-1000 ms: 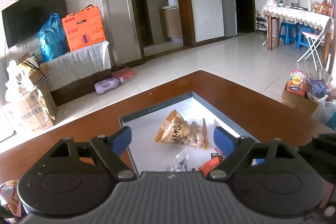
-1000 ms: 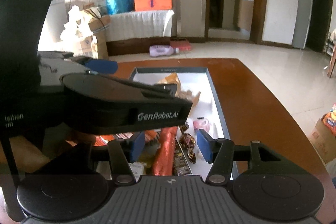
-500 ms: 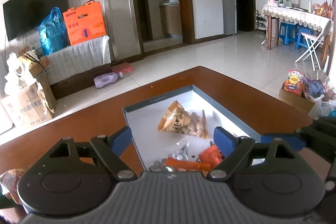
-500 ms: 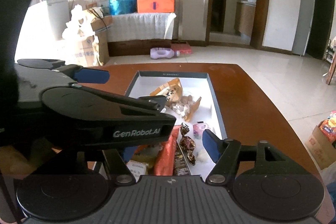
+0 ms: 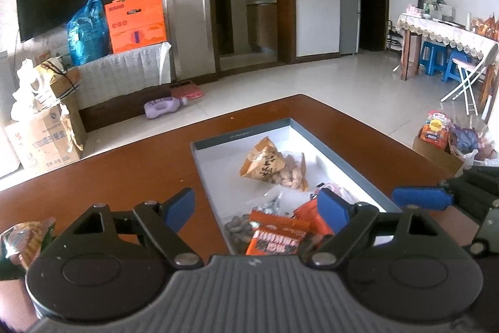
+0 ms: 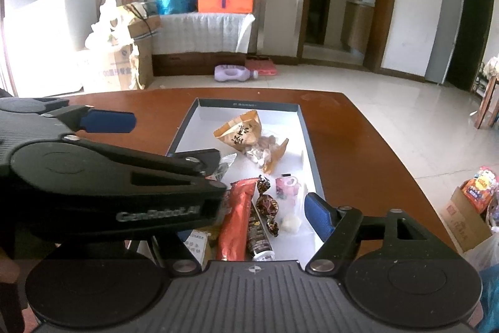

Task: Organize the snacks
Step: 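Move both open tools back to the green chip bag and candy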

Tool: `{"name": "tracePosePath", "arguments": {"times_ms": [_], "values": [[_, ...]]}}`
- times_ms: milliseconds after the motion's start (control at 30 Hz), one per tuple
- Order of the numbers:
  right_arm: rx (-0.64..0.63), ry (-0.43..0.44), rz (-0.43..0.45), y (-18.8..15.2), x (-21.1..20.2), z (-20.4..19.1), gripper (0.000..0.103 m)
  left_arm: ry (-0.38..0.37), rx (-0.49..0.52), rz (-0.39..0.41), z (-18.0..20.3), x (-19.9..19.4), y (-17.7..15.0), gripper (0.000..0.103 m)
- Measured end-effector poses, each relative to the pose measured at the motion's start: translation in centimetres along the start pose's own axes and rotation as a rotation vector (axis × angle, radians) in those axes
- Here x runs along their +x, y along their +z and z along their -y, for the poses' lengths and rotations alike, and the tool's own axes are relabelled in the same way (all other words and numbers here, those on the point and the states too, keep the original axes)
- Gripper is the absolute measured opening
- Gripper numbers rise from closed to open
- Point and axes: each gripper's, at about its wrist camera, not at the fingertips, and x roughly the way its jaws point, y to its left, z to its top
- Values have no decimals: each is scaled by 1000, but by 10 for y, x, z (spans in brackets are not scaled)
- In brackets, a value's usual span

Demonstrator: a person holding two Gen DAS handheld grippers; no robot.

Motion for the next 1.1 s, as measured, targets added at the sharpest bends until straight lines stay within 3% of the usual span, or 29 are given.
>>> {"name": "tracePosePath", "arguments": {"times_ms": [600,1100], "values": [[-148,55,7,-2,-17,-52,72,83,-59,8,-52,-67,-28,86],[-258,145,6,-5,-16,-104,73,179,-124,-25,-120,-115,-69,86]]}}
